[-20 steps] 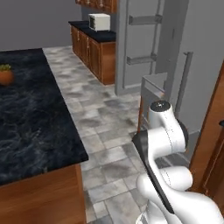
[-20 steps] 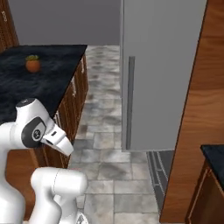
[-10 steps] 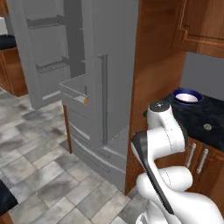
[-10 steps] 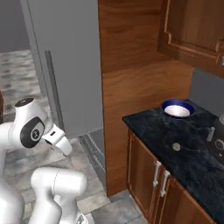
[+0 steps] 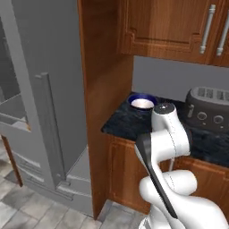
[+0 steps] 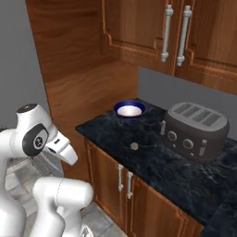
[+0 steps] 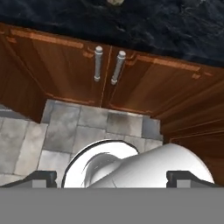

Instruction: Place the garlic and potato inside the fridge drawer. Close the drawer after placing the vegetables.

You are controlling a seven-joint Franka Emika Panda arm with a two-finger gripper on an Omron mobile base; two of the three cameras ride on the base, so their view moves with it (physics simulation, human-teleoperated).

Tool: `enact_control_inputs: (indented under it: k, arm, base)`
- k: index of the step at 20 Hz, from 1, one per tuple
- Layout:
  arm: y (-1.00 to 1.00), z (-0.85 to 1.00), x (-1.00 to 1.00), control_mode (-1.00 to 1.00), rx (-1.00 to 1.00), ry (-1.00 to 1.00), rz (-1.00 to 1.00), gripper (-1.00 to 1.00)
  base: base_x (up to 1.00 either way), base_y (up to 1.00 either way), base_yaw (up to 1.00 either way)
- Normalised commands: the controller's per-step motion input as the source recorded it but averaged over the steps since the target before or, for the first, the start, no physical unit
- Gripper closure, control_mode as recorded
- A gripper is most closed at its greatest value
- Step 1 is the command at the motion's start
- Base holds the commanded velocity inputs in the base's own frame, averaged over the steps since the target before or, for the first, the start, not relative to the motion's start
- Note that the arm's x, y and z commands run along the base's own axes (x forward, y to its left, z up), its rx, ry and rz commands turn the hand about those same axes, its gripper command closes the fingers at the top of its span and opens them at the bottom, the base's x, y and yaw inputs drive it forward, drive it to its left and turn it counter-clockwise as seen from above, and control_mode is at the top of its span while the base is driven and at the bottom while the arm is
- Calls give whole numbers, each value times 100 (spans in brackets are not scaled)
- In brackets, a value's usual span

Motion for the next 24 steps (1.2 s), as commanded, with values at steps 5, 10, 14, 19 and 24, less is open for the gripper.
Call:
enact_control_inputs:
  k: [5,10,14,19,24]
  arm:
    - [0,0,0,100,0,0,0,-100]
    - [0,0,0,100,0,0,0,-100]
    - [-60,-55,30,-100,7,0,1,-100]
    - [-63,-52,95,-100,6,0,22,-100]
    - [-20,-29,99,-100,3,5,12,-100]
  base:
    - [87,-23,-44]
    - [57,-28,-23]
    - [0,0,0]
    - [0,0,0]
    - [0,0,0]
